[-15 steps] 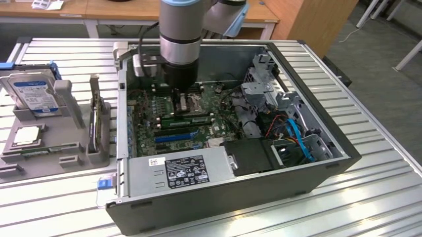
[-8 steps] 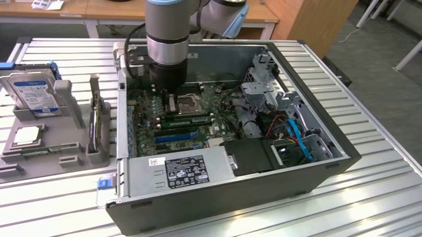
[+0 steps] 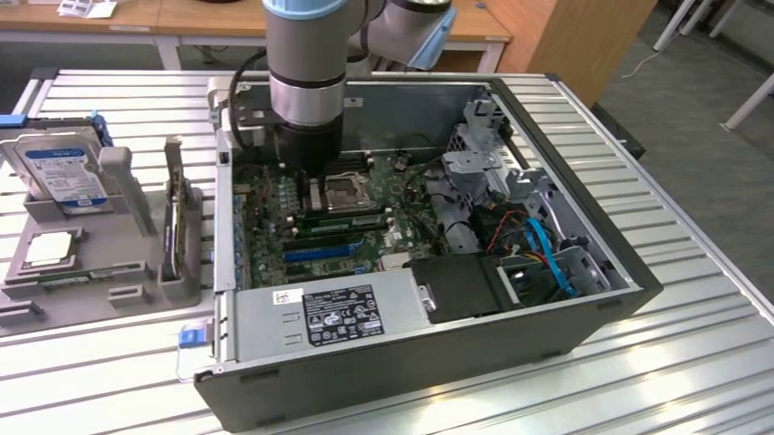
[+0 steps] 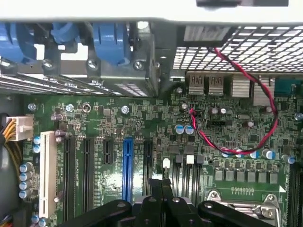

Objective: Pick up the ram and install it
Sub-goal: 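Press down the ram until it locks into place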

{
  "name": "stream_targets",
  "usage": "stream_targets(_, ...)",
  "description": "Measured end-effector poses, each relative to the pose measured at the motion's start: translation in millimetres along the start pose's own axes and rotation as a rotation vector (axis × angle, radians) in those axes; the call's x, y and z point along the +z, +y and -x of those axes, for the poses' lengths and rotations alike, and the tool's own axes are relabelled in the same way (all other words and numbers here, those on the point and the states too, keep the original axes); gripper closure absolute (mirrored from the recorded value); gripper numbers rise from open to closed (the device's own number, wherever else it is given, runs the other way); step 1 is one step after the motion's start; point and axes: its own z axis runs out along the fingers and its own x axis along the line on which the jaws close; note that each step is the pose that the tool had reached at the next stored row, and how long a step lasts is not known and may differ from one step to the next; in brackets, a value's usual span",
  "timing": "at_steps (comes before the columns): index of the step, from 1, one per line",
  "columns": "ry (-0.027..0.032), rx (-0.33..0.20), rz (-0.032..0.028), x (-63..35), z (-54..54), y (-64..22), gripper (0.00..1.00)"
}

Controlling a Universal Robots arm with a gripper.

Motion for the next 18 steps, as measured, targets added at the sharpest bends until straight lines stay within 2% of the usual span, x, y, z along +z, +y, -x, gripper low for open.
stream_targets(1,-0.0036,0.001,-0.0022,-3.3,0.1,-0.2,0.89)
stream_targets(6,-0.0020,0.002,-0.0010,-26.1,-1.5,-0.8,0.89)
stream_targets(11,-0.0023,0.002,0.0029,-38.8,-2.5,-23.0,0.89)
stream_targets(18,-0.0023,0.002,0.0115,-42.4,-3.1,-54.9,0.89)
